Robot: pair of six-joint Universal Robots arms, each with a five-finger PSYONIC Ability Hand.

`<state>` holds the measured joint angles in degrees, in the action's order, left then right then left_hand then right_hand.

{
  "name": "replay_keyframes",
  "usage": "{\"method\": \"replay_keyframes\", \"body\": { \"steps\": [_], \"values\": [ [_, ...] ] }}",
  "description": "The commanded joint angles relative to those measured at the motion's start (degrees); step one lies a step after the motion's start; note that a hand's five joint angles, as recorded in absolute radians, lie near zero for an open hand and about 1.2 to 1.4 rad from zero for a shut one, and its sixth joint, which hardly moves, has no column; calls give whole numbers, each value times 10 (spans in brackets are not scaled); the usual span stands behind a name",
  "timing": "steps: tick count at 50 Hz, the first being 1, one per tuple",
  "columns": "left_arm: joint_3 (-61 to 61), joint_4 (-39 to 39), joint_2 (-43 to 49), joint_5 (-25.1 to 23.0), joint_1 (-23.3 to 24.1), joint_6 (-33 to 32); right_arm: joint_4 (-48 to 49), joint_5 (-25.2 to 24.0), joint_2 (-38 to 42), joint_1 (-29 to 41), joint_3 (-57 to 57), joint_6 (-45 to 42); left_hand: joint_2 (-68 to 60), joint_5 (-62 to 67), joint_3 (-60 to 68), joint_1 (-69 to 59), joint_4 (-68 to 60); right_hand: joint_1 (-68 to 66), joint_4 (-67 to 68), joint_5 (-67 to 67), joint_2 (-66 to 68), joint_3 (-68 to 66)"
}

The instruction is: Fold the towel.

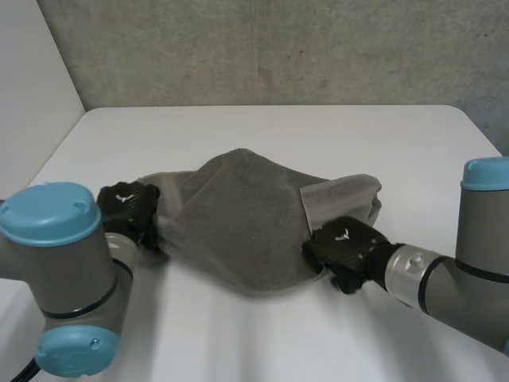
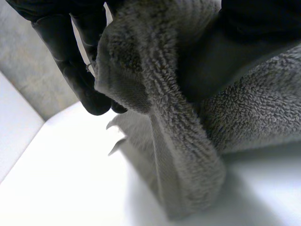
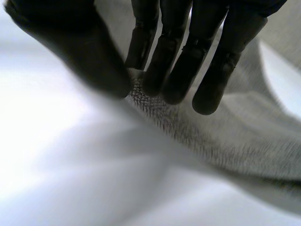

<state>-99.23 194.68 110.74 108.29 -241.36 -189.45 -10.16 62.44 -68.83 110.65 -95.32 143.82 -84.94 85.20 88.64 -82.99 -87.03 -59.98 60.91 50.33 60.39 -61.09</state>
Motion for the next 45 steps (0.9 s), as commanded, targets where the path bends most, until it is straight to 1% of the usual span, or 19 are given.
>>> {"method": "replay_keyframes", "body": {
  "steps": [1, 3, 4, 8, 12, 17, 19, 20, 22, 23, 25, 26, 28, 29, 31, 32, 34, 43, 45],
  "values": [
    [-17, 11, -3, -19, -43, 5, 16, -1, -5, -38, -1, 26, 49, -152, -86, 30, 70, 500, -509, -503, -504, 511],
    [-18, 16, -1, -19, -46, 6, 60, -2, -22, -61, 0, 88, 49, -152, -86, 30, 70, 500, -509, -503, -504, 511],
    [-18, 16, -1, -19, -46, 6, 60, -2, -22, -61, 0, 88, 49, -152, -86, 30, 70, 500, -509, -503, -504, 511],
    [-22, 34, 4, -19, -46, 6, 116, -6, -42, -83, 6, 154, 49, -152, -86, 30, 70, 500, -509, -503, -504, 511],
    [-29, 39, 4, -19, -48, 6, 123, -6, -42, -90, 22, 151, 49, -152, -86, 30, 70, 500, -509, -503, -504, 511],
    [-42, 51, 4, -19, -49, 6, 116, -8, -32, -81, 69, 89, 49, -152, -86, 30, 70, 496, -505, -499, -500, 507],
    [-52, 63, 4, -19, -48, 5, 98, -12, -2, -73, 108, 18, 49, -152, -86, 30, 70, 459, -468, -462, -463, 470],
    [-52, 63, 4, -19, -48, 5, 98, -12, -2, -73, 109, 17, 49, -152, -86, 30, 70, 459, -468, -462, -463, 470],
    [-57, 71, 4, -19, -48, 5, 67, -7, 54, -55, 176, -55, 49, -152, -86, 30, 70, 418, -428, -422, -422, 430],
    [-57, 71, 4, -19, -48, 5, 66, -7, 55, -54, 176, -56, 49, -152, -86, 30, 70, 418, -428, -422, -422, 429],
    [-58, 74, 3, -19, -48, 4, 13, -6, 114, -27, 261, -112, 49, -152, -86, 30, 70, 401, -411, -405, -406, 413],
    [-59, 76, 1, -19, -48, 4, 13, -6, 114, -27, 261, -112, 49, -152, -86, 30, 70, 401, -411, -405, -405, 413],
    [-59, 76, -1, -19, -49, 4, -44, -6, 183, 0, 355, -145, 49, -152, -86, 30, 70, 401, -411, -405, -405, 413],
    [-59, 76, -1, -19, -49, 4, -44, -6, 183, 0, 356, -145, 49, -152, -86, 30, 70, 401, -411, -405, -405, 413],
    [-61, 76, -1, -19, -53, 4, -86, -6, 255, 13, 440, -161, 49, -152, -86, 30, 70, 401, -411, -405, -405, 413],
    [-62, 76, -1, -19, -55, 4, -86, -6, 255, 13, 441, -161, 49, -152, -86, 30, 70, 401, -411, -405, -405, 413],
    [-65, 76, -2, -19, -59, 4, -107, -6, 314, 17, 508, -164, 49, -152, -86, 30, 70, 401, -411, -405, -405, 413],
    [-69, 78, -2, -19, -62, 4, -108, 5, 406, 33, 613, -164, 49, -152, -86, 30, 70, 401, -411, -405, -405, 413],
    [-69, 78, -2, -19, -62, 4, -111, 12, 423, 34, 634, -164, 49, -152, -86, 30, 70, 356, -366, -360, -360, 367]
  ]
}}
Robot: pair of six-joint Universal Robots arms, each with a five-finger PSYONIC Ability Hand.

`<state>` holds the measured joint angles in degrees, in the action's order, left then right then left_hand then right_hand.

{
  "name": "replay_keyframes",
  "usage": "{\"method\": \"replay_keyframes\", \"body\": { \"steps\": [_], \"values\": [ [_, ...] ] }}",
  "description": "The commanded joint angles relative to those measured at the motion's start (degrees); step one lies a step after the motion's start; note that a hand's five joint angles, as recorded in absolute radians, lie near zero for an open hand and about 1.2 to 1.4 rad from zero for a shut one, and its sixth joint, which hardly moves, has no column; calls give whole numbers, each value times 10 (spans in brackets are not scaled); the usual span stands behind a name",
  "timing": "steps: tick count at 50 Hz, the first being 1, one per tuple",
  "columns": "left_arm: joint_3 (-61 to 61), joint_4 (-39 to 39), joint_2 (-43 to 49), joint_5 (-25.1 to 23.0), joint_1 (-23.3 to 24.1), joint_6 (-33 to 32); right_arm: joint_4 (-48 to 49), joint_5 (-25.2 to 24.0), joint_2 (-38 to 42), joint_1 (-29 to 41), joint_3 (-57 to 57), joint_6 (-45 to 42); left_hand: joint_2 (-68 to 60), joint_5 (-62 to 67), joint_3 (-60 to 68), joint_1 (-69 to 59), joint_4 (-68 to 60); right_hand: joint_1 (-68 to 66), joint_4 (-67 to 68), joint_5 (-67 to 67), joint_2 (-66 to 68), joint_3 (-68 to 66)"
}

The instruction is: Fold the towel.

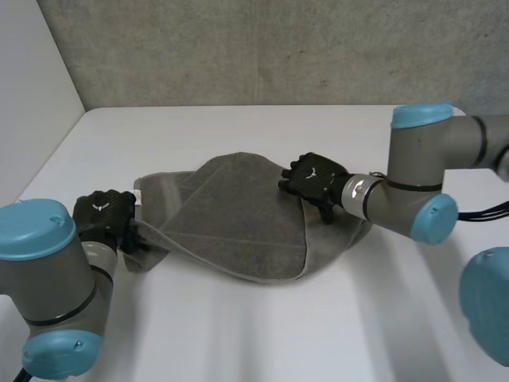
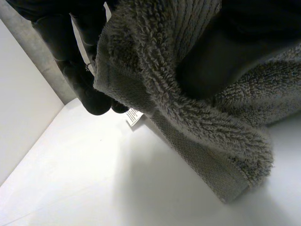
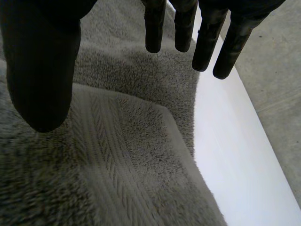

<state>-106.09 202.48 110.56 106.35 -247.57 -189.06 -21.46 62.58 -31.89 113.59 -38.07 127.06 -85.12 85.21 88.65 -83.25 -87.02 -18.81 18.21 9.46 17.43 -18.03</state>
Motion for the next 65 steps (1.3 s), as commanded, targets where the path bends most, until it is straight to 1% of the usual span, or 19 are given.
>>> {"method": "replay_keyframes", "body": {
  "steps": [1, 3, 4, 6, 10, 20, 21, 22, 23, 24, 25, 45, 53, 55, 56, 58, 61, 63, 65],
  "values": [
    [-1, 0, 0, 0, 0, 0, 2, 11, 53, 5, 62, 4, 51, -152, -87, 33, 70, -56, 62, 49, 69, -64],
    [-1, -1, 0, 0, 0, 0, 2, 23, 57, 6, 71, 4, 51, -152, -87, 33, 70, -168, 174, 161, 182, -176],
    [-1, -1, 0, 0, 0, 0, 2, 23, 57, 6, 71, 4, 51, -152, -87, 33, 70, -168, 174, 162, 182, -176],
    [-2, -1, -1, 0, 0, 0, 2, 34, 56, 5, 72, 5, 51, -152, -87, 33, 70, -312, 318, 306, 326, -320],
    [-2, 0, -2, 0, 1, 0, -1, 37, 56, 1, 70, 5, 51, -152, -87, 33, 70, -360, 366, 354, 374, -368],
    [-7, 0, -2, 0, 1, 0, -3, 38, 50, -1, 49, 5, 51, -152, -87, 33, 70, -308, 314, 302, 322, -316],
    [-7, 0, -2, -1, 1, 0, -3, 39, 50, -1, 45, 5, 51, -152, -87, 33, 70, -270, 276, 263, 284, -278],
    [-7, 0, -2, -1, 1, 0, -3, 39, 50, -1, 43, 5, 51, -152, -87, 33, 70, -178, 184, 171, 192, -186],
    [-7, 0, -2, -1, 1, 0, -3, 39, 50, -1, 43, 5, 51, -152, -87, 33, 70, -177, 183, 170, 191, -185],
    [-7, 0, -2, -1, 1, 0, -3, 40, 50, 0, 40, 6, 51, -152, -87, 33, 70, -54, 60, 47, 67, -61],
    [-7, 0, -2, -1, 1, 0, -3, 40, 49, 1, 37, 6, 51, -152, -87, 33, 70, 6, 0, -12, 8, -2],
    [-7, 0, -2, 0, 1, 0, 2, 34, 13, -1, -22, 6, 51, -152, -87, 33, 70, -51, 57, 44, 64, -58],
    [-7, 0, -2, 0, 1, 0, 4, 35, 12, -2, -21, 7, 51, -152, -87, 33, 70, -234, 240, 228, 248, -242],
    [-7, 0, -2, 0, 1, 0, 4, 39, 12, -4, -19, 11, 51, -152, -87, 33, 70, -313, 319, 306, 326, -320],
    [-7, 0, -2, 0, 1, 0, 4, 39, 12, -4, -19, 11, 51, -152, -87, 33, 70, -313, 319, 307, 327, -321],
    [-7, 0, -2, 0, 1, 0, 4, 53, 12, -7, -18, 15, 51, -152, -87, 33, 70, -415, 421, 409, 429, -423],
    [-7, 0, -2, 0, 1, 0, 4, 60, 13, -7, -18, 18, 51, -152, -87, 33, 70, -473, 479, 466, 487, -481],
    [-7, 0, -2, 0, 1, 0, 5, 73, 11, -9, -19, 31, 51, -152, -87, 33, 70, -585, 591, 579, 599, -593],
    [-7, 0, -2, 0, 1, 0, 5, 77, 9, -13, -20, 42, 51, -152, -87, 33, 70, -612, 618, 605, 625, -619]
  ]
}}
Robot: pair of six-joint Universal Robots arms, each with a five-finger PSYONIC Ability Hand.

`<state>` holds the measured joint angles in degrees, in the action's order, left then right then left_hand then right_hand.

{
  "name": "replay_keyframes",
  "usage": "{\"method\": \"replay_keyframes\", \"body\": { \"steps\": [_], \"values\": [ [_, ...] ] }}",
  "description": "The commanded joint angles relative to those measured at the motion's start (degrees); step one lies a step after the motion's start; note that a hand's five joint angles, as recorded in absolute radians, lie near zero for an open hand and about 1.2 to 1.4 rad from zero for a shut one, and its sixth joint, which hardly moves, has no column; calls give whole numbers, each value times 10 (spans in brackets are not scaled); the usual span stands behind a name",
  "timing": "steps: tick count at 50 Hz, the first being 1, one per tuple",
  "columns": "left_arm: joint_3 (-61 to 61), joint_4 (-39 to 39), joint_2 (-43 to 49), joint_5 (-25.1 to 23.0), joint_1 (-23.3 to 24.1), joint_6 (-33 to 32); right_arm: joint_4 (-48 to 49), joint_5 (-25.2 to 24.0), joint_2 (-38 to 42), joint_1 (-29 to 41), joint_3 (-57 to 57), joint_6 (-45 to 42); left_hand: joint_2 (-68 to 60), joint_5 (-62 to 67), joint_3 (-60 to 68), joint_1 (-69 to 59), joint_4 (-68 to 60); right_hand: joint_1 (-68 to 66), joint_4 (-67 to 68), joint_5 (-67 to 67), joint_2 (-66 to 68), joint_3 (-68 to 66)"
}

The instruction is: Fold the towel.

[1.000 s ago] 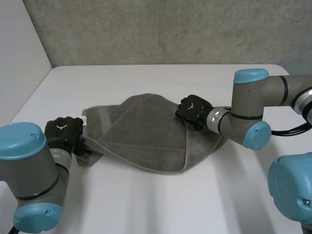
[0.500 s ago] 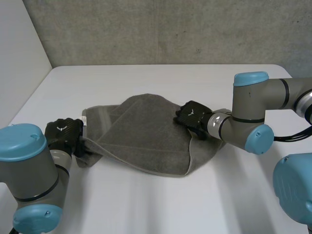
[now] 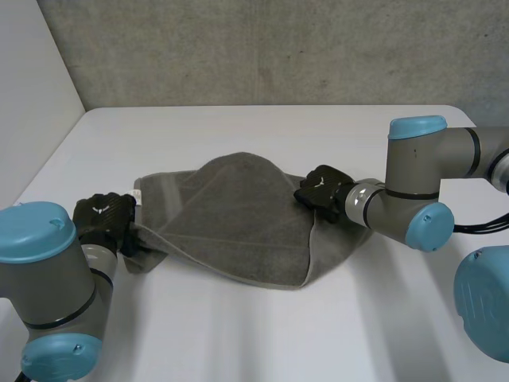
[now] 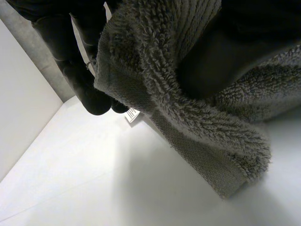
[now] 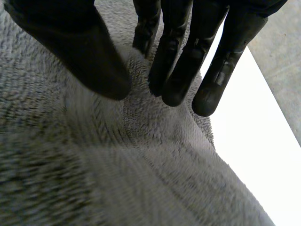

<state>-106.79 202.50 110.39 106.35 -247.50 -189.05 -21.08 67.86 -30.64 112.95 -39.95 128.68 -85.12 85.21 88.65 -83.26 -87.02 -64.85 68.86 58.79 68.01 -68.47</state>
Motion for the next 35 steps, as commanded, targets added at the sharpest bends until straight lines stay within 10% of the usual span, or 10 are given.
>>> {"method": "replay_keyframes", "body": {
  "steps": [1, 12, 35],
  "values": [
    [0, 0, 0, 0, 0, 0, 2, 28, -8, -7, -3, 43, 51, -152, -87, 33, 70, -151, 111, 112, 120, -115],
    [-1, 0, -1, 0, 0, 0, 12, 28, -69, -29, -65, 123, 51, -152, -87, 33, 70, -151, 111, 112, 120, -115],
    [-8, 0, -7, -1, 2, 0, 147, -1, -373, -150, -557, 103, 51, -152, -87, 33, 70, -151, 111, 112, 120, -115]
  ]
}}
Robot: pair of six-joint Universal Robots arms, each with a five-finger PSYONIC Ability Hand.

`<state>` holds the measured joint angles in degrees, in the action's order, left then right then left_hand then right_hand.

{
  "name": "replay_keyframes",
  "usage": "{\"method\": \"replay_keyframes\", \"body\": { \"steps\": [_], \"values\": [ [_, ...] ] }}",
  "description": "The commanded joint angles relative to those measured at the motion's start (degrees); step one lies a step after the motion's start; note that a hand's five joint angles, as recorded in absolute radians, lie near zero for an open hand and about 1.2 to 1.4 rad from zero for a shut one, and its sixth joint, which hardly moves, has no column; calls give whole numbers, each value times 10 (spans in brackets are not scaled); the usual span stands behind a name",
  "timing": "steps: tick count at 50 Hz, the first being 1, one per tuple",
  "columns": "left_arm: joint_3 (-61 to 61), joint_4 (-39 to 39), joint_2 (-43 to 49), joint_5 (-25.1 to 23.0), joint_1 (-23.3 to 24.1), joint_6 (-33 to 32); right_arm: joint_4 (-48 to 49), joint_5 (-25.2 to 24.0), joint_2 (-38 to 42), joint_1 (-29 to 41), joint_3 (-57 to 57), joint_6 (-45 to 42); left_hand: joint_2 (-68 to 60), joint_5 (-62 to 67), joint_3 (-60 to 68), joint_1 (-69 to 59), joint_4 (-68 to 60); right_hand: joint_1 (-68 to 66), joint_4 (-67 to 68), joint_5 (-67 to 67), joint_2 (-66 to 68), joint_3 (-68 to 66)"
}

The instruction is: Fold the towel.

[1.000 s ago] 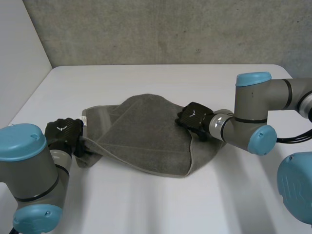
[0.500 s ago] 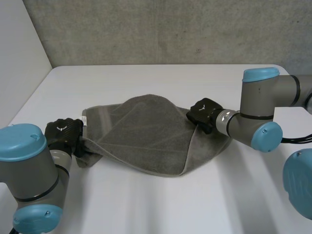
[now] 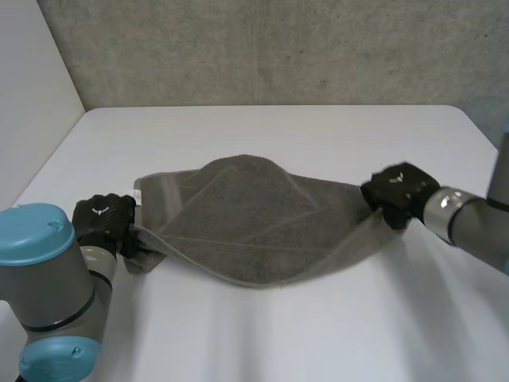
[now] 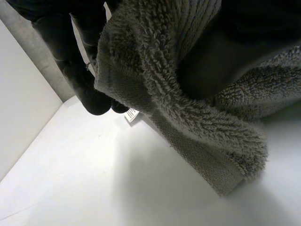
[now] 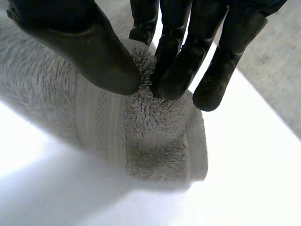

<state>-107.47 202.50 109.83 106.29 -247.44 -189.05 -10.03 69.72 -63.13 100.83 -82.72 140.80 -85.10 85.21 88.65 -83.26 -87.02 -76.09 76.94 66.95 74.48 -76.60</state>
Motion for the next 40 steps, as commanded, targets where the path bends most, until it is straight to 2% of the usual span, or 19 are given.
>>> {"method": "replay_keyframes", "body": {
  "steps": [1, 2, 3, 4, 6, 7, 9, 12, 16, 20, 26, 34, 38, 40],
  "values": [
    [-2, 0, -1, 0, 2, 0, 64, -30, -52, -36, -155, -25, 51, -152, -87, 33, 70, 25, -34, -34, -9, 30],
    [-2, 0, -1, 0, 2, 0, 64, -30, -52, -36, -155, -26, 51, -152, -87, 33, 70, 26, -34, -35, -10, 31],
    [-2, 0, -1, 0, 3, 0, 96, -39, -53, -41, -179, -27, 51, -152, -87, 33, 70, 131, -139, -139, -115, 136],
    [-2, 0, -1, 0, 3, 0, 96, -39, -53, -42, -179, -27, 51, -152, -87, 33, 70, 132, -140, -141, -116, 137],
    [-2, 0, -1, 0, 5, 0, 173, -48, -66, -46, -221, -23, 51, -152, -87, 33, 70, 231, -239, -239, -215, 236],
    [-2, 0, -1, 0, 5, 0, 173, -48, -66, -46, -221, -23, 51, -152, -87, 33, 70, 231, -240, -240, -215, 236],
    [-2, 0, -1, 0, 5, 0, 249, -56, -81, -45, -262, -29, 51, -152, -87, 33, 70, 238, -246, -246, -222, 243],
    [-2, 0, -1, 0, 5, 0, 304, -71, -92, -44, -290, -30, 51, -152, -87, 33, 70, 245, -253, -253, -228, 250],
    [-2, 0, -1, 0, 5, 0, 331, -93, -100, -44, -303, -29, 51, -152, -87, 33, 70, 275, -283, -284, -259, 280],
    [-2, 0, 0, 0, 5, 0, 343, -128, -102, -45, -317, -33, 51, -152, -87, 33, 70, 424, -433, -433, -408, 429],
    [-2, 0, 3, 0, 6, 0, 342, -157, -98, -64, -326, -77, 51, -152, -87, 33, 70, 505, -514, -514, -489, 510],
    [-2, 0, 6, 0, 6, 0, 342, -174, -98, -78, -336, -158, 51, -152, -87, 33, 70, 554, -563, -563, -538, 559],
    [-2, 0, 6, 0, 6, 0, 341, -174, -98, -78, -337, -172, 51, -152, -87, 33, 70, 537, -546, -546, -521, 542],
    [-2, 0, 6, 0, 6, 0, 341, -174, -96, -79, -337, -177, 51, -152, -87, 33, 70, 378, -387, -387, -362, 384]
  ]
}}
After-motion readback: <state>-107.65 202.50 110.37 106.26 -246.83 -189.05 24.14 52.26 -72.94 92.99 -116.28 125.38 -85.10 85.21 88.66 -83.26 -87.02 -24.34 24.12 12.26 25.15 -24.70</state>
